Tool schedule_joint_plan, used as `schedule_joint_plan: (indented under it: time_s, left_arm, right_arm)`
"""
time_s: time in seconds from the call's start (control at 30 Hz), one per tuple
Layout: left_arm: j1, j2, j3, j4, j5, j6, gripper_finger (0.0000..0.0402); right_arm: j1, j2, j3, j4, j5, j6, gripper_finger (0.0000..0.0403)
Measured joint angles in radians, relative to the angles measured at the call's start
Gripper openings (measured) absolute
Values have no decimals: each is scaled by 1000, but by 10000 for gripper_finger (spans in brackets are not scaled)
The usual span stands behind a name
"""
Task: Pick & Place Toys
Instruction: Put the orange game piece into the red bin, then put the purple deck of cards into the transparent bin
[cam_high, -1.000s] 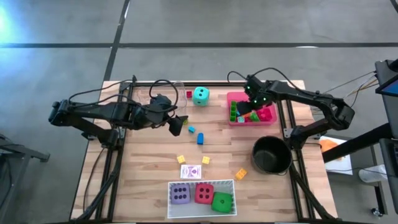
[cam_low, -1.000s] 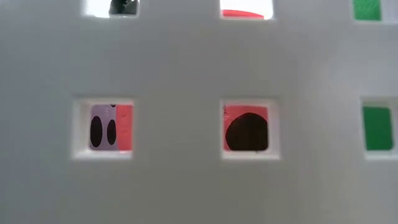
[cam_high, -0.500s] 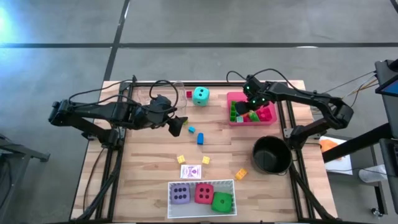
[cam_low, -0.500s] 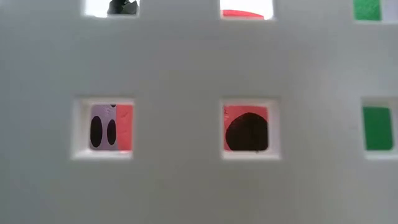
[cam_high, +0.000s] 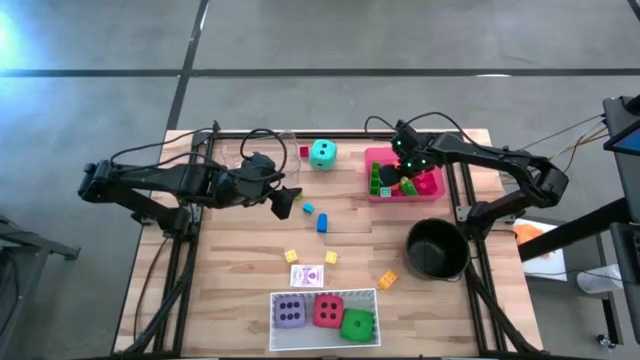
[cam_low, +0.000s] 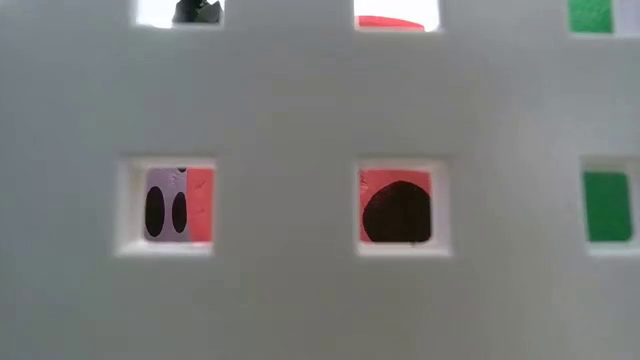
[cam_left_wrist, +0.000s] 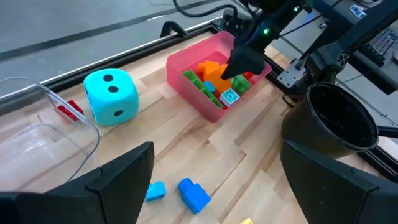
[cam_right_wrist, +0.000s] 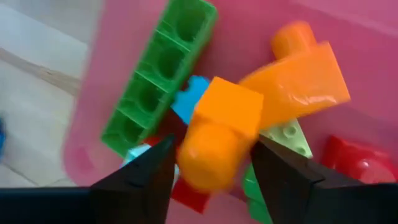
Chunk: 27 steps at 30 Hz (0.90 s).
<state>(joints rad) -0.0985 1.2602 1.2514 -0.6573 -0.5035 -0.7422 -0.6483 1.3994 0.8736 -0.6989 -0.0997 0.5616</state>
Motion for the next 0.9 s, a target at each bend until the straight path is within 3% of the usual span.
schedule_joint_plan:
  time_s: [0.53,0.9]
  left_arm:
    - [0,0,-1,-60,7,-18,352]
    - [-1,2,-6,-113,61,-78,352]
  right_arm:
    - [0,-22,-1,-2,-5,-23,311]
    - [0,-30,-1,-3,-5,-12,329]
